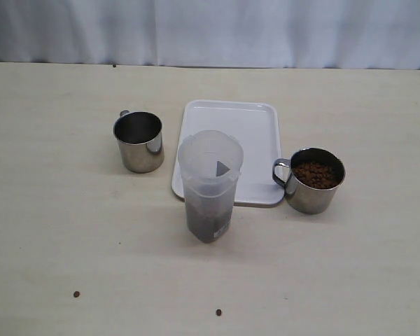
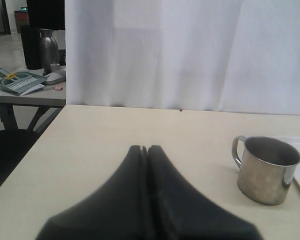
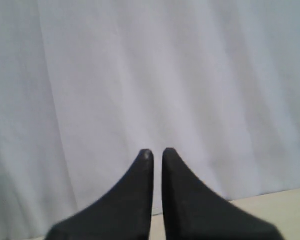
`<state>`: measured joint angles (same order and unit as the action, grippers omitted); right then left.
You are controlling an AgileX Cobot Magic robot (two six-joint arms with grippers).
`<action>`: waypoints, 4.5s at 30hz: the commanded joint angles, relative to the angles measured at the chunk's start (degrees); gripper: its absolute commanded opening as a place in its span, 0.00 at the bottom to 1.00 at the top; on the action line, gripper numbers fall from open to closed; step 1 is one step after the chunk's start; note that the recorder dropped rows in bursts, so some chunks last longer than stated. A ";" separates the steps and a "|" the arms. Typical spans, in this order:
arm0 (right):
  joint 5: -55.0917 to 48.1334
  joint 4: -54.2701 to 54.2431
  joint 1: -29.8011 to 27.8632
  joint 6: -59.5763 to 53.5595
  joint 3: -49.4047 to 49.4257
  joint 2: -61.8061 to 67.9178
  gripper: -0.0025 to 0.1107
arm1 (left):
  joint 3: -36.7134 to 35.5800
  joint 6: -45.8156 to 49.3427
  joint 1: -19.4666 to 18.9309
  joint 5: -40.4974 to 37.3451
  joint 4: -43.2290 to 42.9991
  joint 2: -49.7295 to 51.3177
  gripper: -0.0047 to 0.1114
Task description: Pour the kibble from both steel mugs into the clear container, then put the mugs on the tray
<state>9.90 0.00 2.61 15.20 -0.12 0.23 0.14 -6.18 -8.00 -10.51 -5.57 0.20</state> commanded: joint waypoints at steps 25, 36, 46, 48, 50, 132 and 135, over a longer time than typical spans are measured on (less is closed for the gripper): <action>4.07 18.57 2.02 12.26 0.12 38.09 0.06 | -0.14 -0.03 0.20 0.58 0.32 -0.20 0.04; 4.38 30.67 11.49 18.49 -5.93 62.63 0.06 | -0.14 -0.03 0.20 0.58 0.32 -0.20 0.04; 12.62 27.22 11.54 13.53 -7.22 72.05 0.39 | -0.14 -0.03 0.20 0.58 0.32 -0.20 0.04; 13.72 22.48 11.54 10.26 -7.22 73.04 0.51 | -0.14 -0.03 0.20 0.58 0.32 -0.20 0.04; 15.02 17.70 11.54 7.16 -7.22 73.90 0.58 | -0.14 -0.03 0.20 0.58 0.32 -0.20 0.04; 52.69 -2.86 11.54 -9.66 -19.19 116.95 0.82 | -0.14 -0.03 0.20 0.58 0.32 -0.20 0.04; 55.85 -4.95 11.54 -9.66 -19.19 118.04 0.82 | -0.14 -0.03 0.20 0.58 0.32 -0.20 0.04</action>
<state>62.21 -2.95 13.92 5.63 -19.11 117.58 0.14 -6.18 -8.00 -10.51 -5.57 0.20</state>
